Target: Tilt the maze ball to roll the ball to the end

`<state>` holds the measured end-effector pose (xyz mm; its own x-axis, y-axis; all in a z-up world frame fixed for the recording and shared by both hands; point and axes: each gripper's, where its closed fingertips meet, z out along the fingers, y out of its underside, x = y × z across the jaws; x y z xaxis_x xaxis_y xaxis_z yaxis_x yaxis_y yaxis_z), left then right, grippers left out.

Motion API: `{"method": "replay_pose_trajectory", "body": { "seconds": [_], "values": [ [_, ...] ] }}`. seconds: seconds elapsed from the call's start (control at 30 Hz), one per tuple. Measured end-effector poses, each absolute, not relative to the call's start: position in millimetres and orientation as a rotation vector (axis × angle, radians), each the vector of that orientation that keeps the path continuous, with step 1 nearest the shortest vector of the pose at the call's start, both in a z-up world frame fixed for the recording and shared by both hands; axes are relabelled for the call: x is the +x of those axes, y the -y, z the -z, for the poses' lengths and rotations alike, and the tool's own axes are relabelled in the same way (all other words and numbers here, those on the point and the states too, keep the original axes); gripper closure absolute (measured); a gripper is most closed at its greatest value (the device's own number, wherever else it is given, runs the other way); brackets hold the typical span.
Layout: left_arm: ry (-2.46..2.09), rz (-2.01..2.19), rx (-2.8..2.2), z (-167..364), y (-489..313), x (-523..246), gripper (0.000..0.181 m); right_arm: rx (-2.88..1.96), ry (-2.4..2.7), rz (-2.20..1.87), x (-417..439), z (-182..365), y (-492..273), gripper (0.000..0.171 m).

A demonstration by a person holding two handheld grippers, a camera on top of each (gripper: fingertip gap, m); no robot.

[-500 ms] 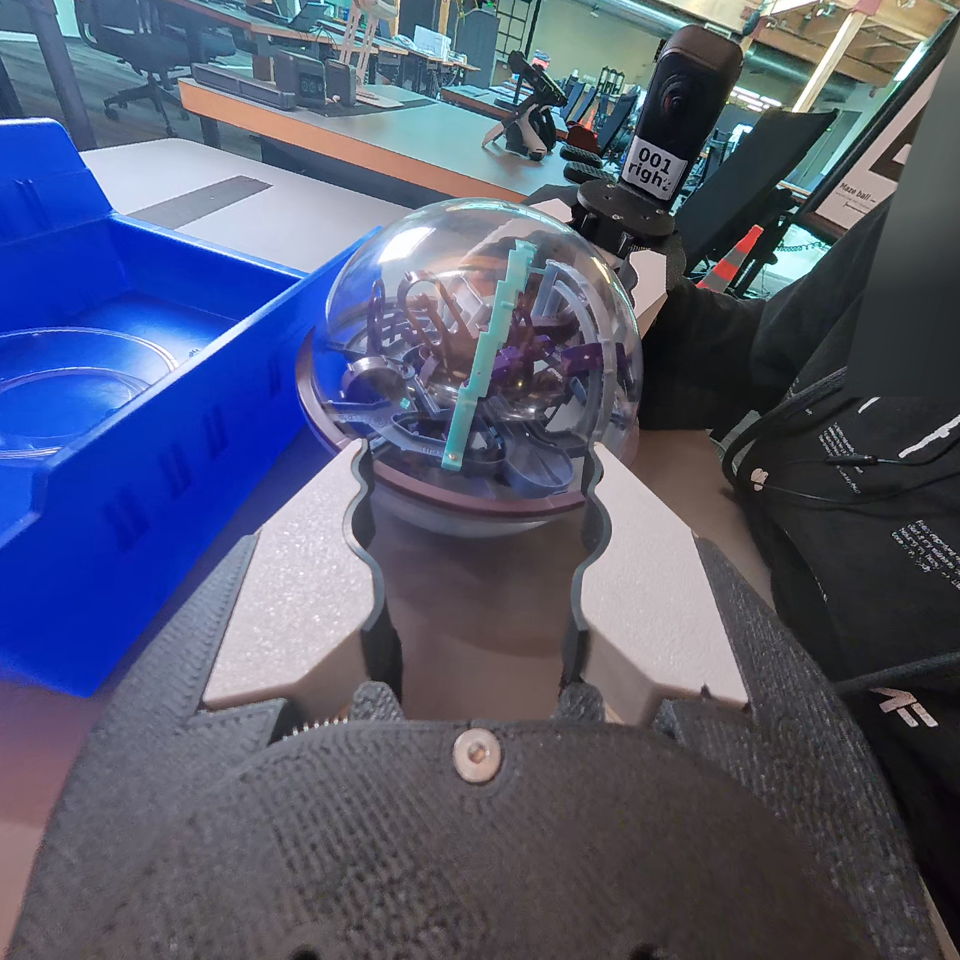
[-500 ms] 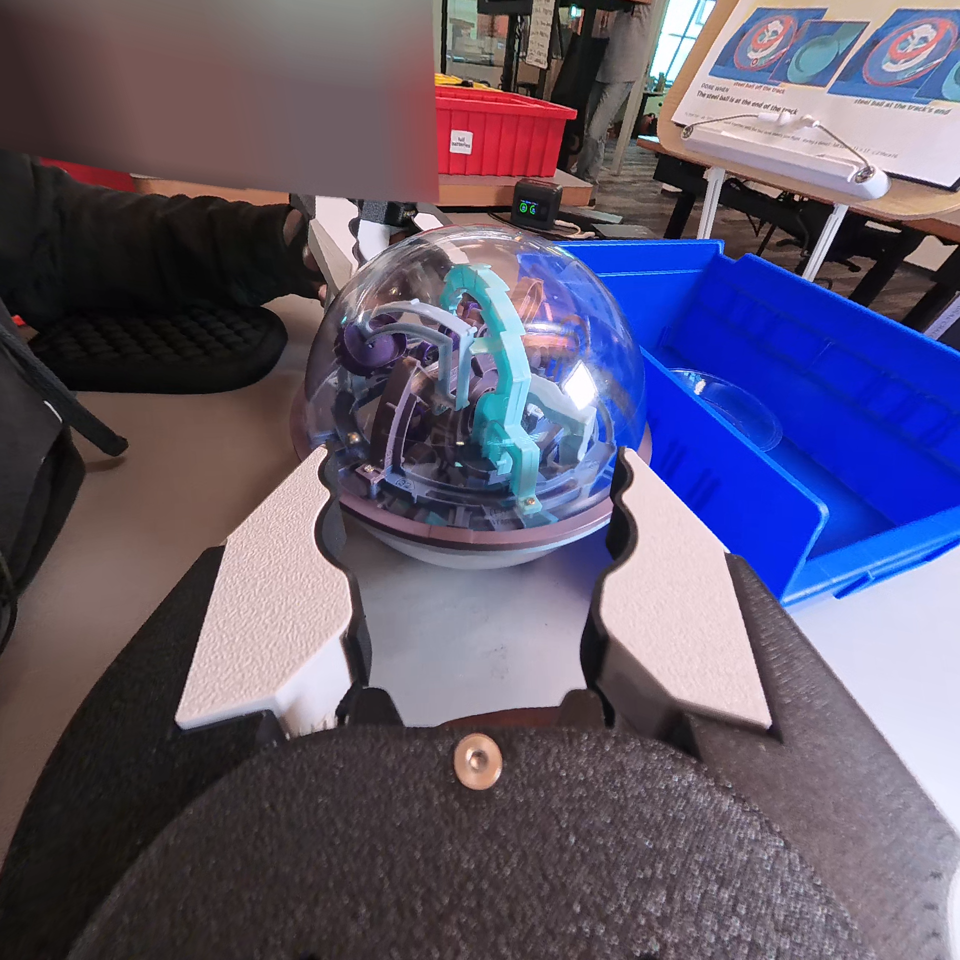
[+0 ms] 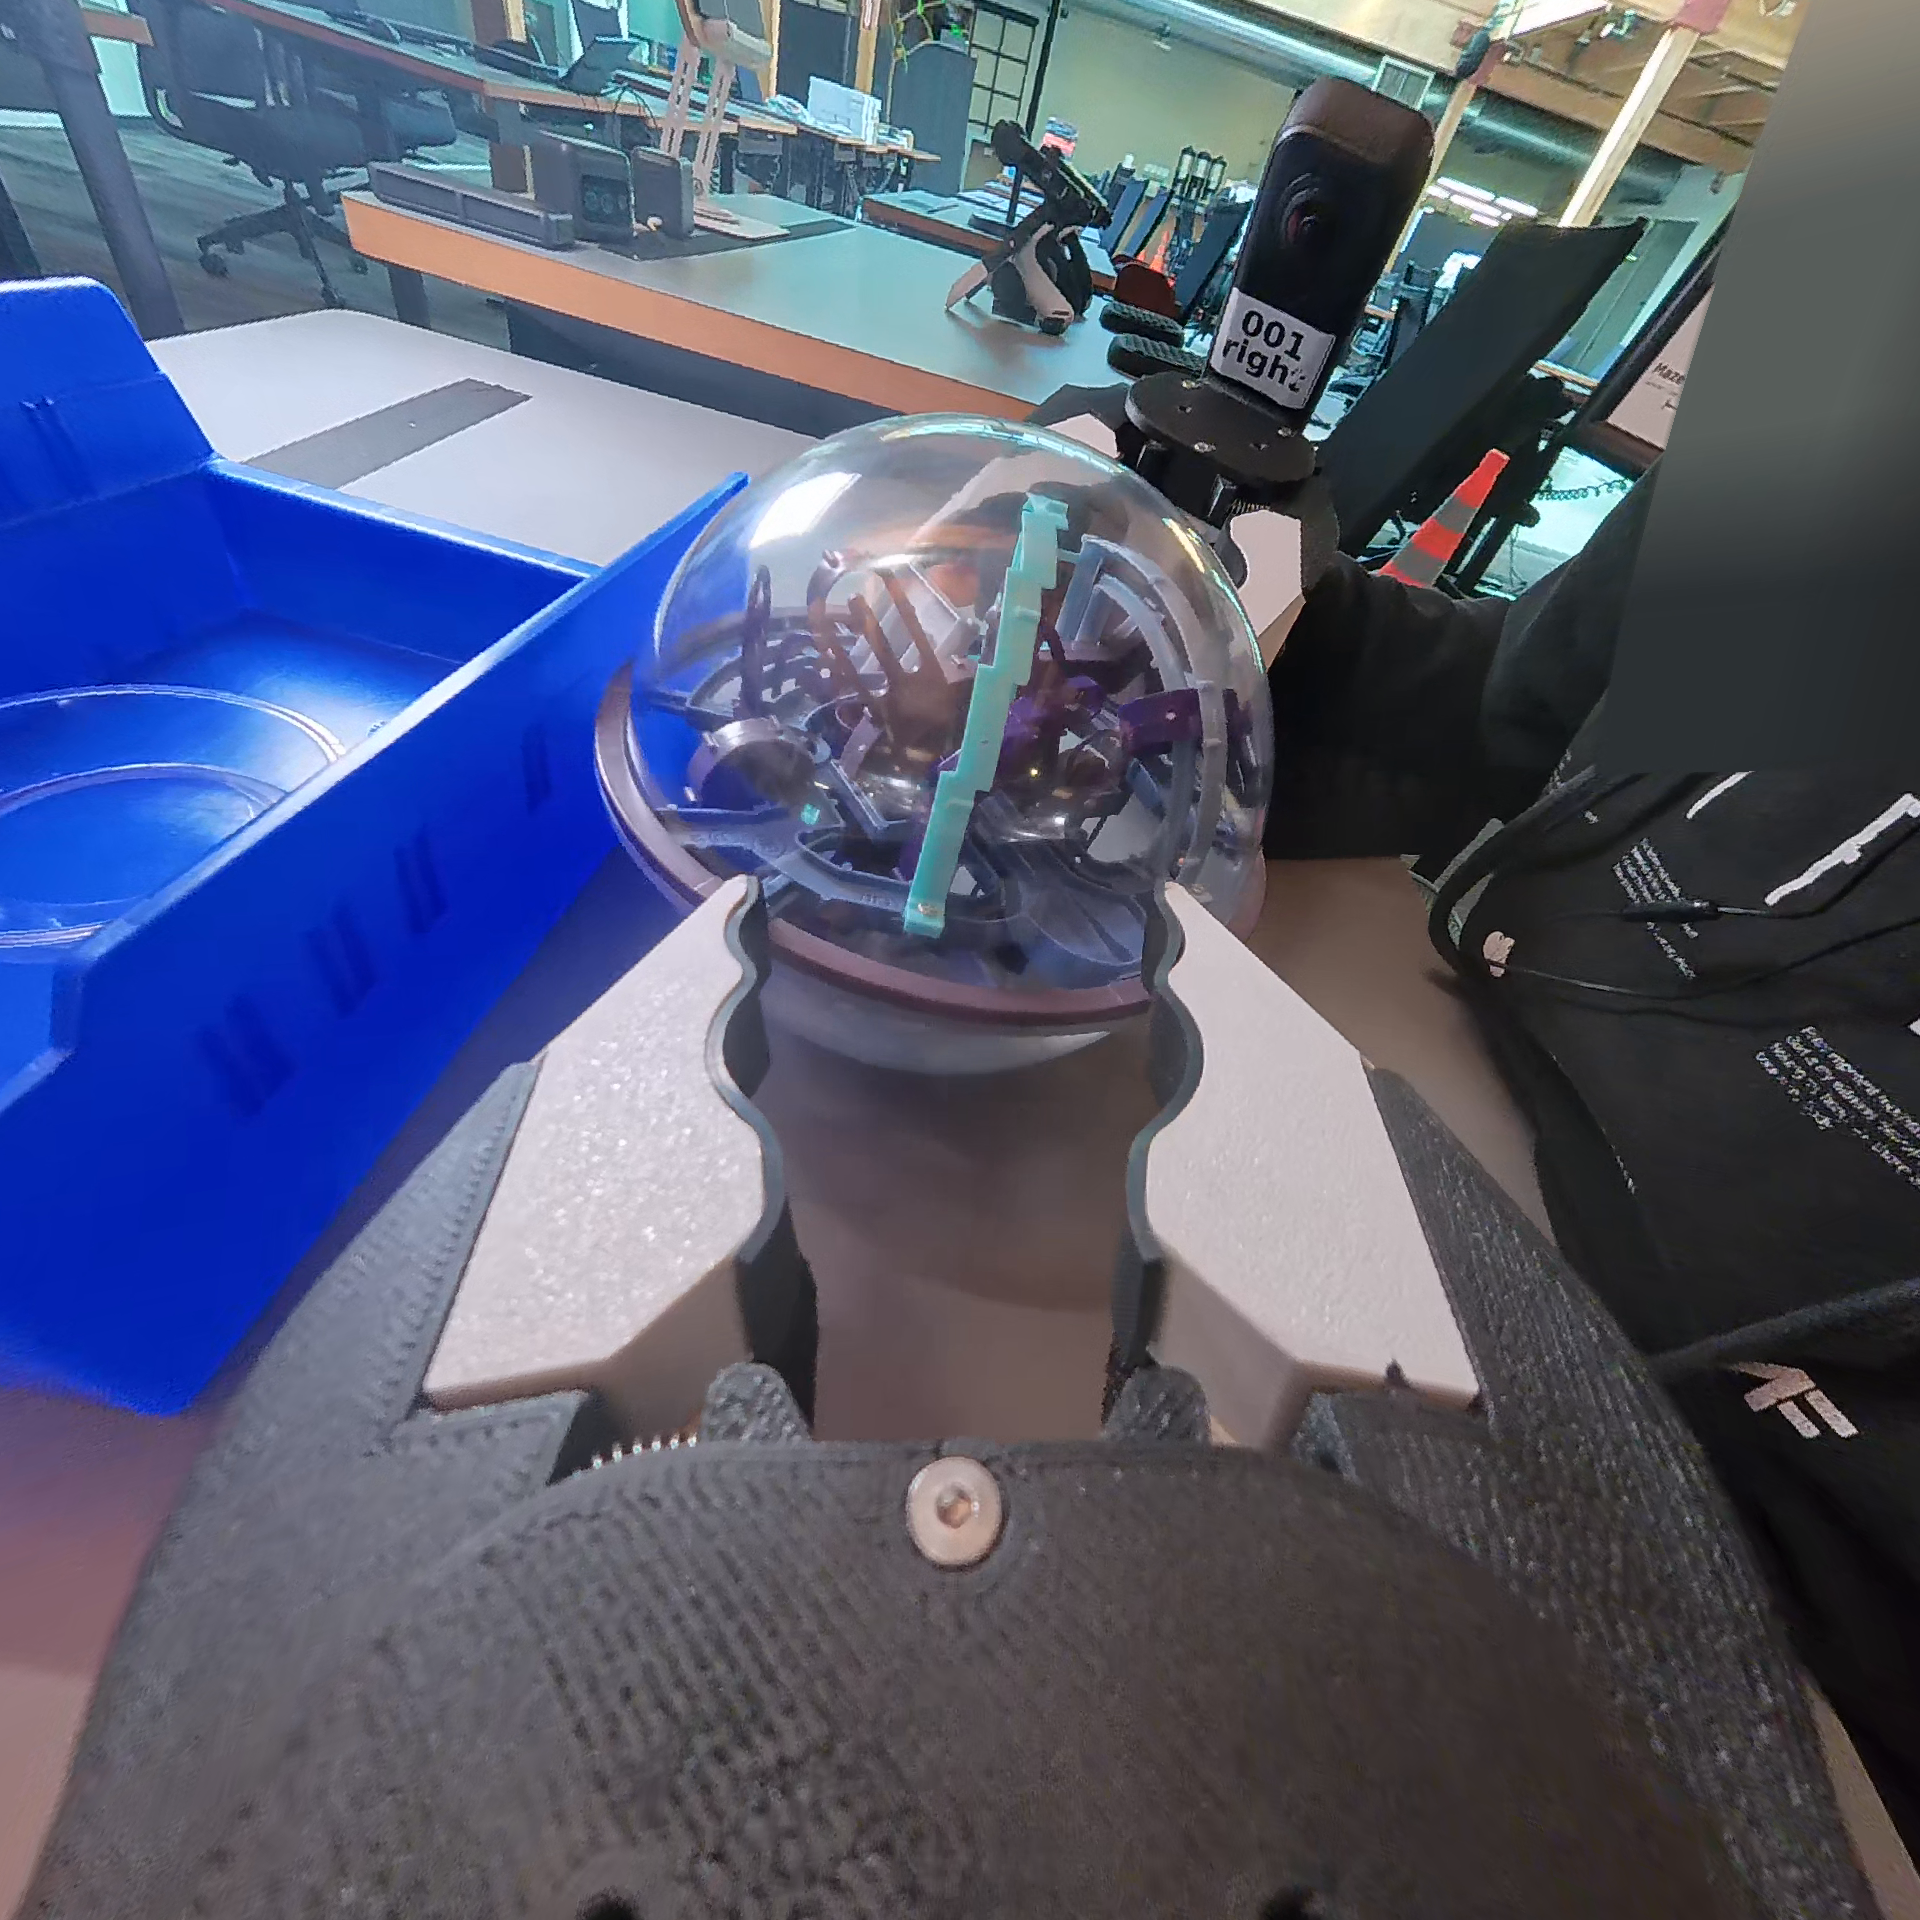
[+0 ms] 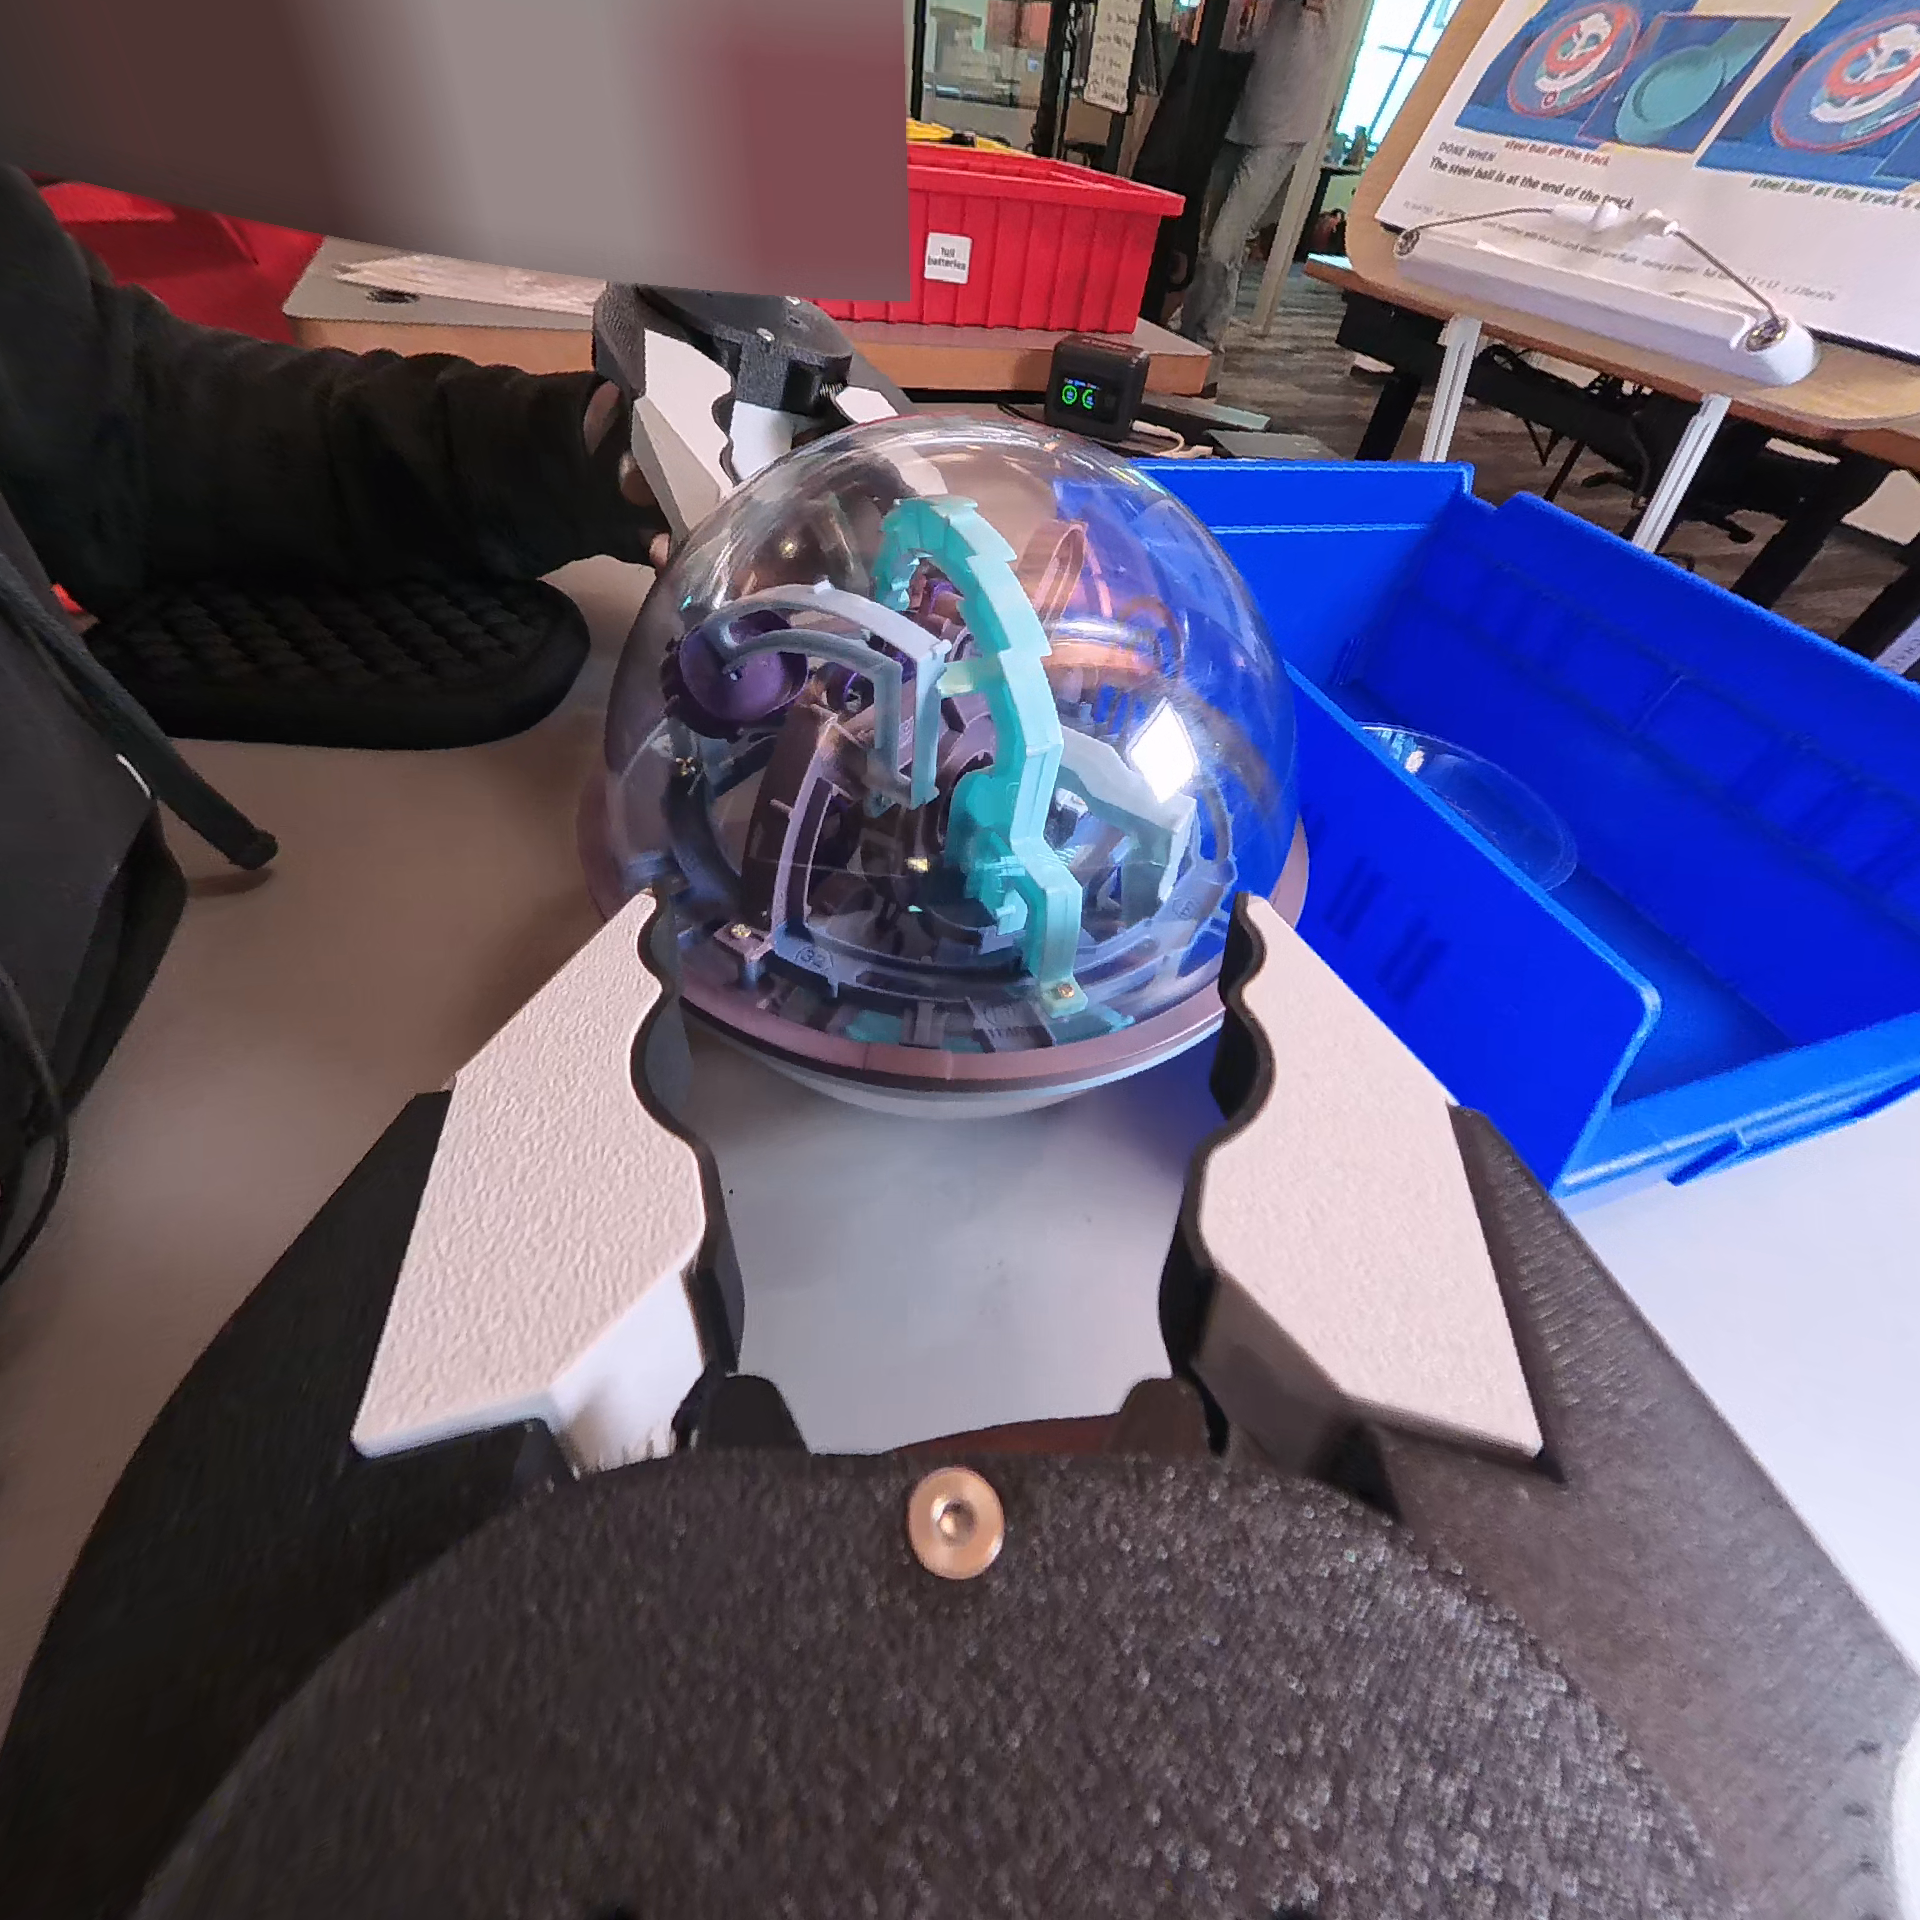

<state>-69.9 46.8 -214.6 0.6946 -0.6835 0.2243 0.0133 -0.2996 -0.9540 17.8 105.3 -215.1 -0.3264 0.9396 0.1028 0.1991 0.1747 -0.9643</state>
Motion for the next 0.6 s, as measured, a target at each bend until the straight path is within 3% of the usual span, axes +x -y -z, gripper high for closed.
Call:
{"method": "replay_pose_trajectory", "body": {
  "seconds": [0.6],
  "values": [
    [-0.569,0.778,-1.721,212.2,-42.6,-65.7,0.114,-1.091,1.708,-1.227,24.1,218.4,-107.0,0.070]
  ]
}}
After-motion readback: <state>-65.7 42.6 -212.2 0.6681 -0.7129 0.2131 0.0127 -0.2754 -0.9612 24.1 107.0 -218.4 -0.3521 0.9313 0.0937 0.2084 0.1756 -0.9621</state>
